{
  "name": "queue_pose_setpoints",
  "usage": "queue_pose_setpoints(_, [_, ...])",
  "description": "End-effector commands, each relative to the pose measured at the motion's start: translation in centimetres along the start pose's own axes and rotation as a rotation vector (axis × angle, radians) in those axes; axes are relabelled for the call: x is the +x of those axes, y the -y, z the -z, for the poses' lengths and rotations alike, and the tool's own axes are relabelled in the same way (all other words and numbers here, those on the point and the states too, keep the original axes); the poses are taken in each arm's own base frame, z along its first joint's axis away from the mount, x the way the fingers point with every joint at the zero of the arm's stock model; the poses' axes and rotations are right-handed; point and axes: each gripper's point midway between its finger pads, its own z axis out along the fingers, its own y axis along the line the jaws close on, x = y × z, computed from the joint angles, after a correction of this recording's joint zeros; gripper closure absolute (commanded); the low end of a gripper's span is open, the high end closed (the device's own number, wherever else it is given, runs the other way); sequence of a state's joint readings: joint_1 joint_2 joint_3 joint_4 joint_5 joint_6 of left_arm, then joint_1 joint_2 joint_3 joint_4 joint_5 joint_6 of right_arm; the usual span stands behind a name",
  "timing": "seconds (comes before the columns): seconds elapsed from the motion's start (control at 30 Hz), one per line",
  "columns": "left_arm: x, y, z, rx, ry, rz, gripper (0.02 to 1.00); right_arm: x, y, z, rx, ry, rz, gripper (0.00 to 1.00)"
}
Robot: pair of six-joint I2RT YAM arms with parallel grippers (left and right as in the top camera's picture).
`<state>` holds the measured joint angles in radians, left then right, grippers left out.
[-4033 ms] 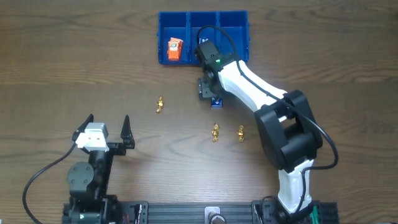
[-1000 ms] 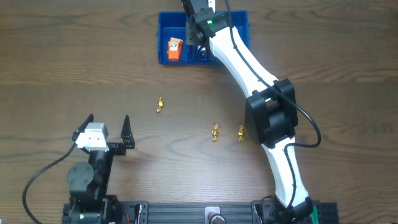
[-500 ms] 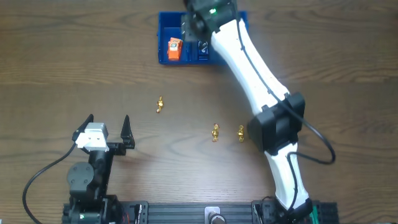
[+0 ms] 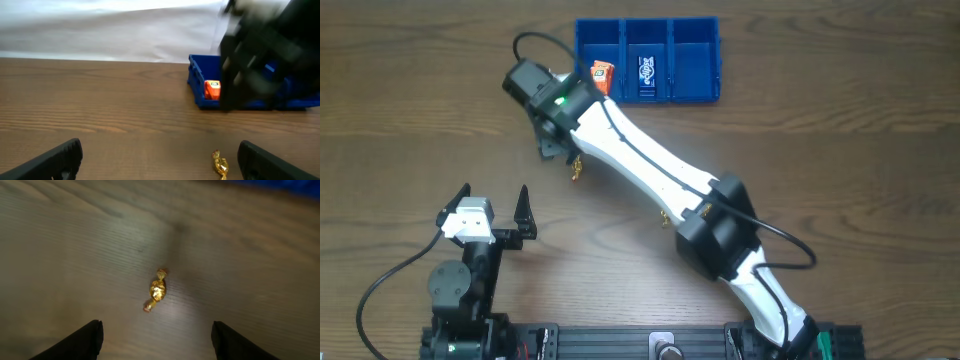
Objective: Sort Candies Into Trays
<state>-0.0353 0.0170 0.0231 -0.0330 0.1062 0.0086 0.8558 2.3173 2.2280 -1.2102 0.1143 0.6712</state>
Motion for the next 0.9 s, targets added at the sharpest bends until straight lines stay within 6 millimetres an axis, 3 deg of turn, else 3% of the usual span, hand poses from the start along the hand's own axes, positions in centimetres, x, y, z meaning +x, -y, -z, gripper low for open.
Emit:
queue_pose_setpoints(0.03, [1.6,0.1,-0.1,0.011,-0.049,-0.011,0.020,1.9,-0.2,-5.3,0.030,-0.089,-0.061,0.290])
queue_pose_setpoints(0.17, [1.6,0.1,-0.1,0.011,-0.049,-0.011,0.020,3.1,0.0,-8.0,0.062,-0.134,-0.098,0.301])
queue_pose_setpoints(0.33, [1.6,0.1,-0.1,0.011,-0.049,-0.011,0.023,4.1,0.4,-9.7,0.090,-0.171,-0.116,0.314])
queue_pose_setpoints(0.9, [1.6,0.1,-0.1,0.011,-0.049,-0.011,0.020,3.5,0.3,-10.2,0.082,-0.149,-0.161,0.483])
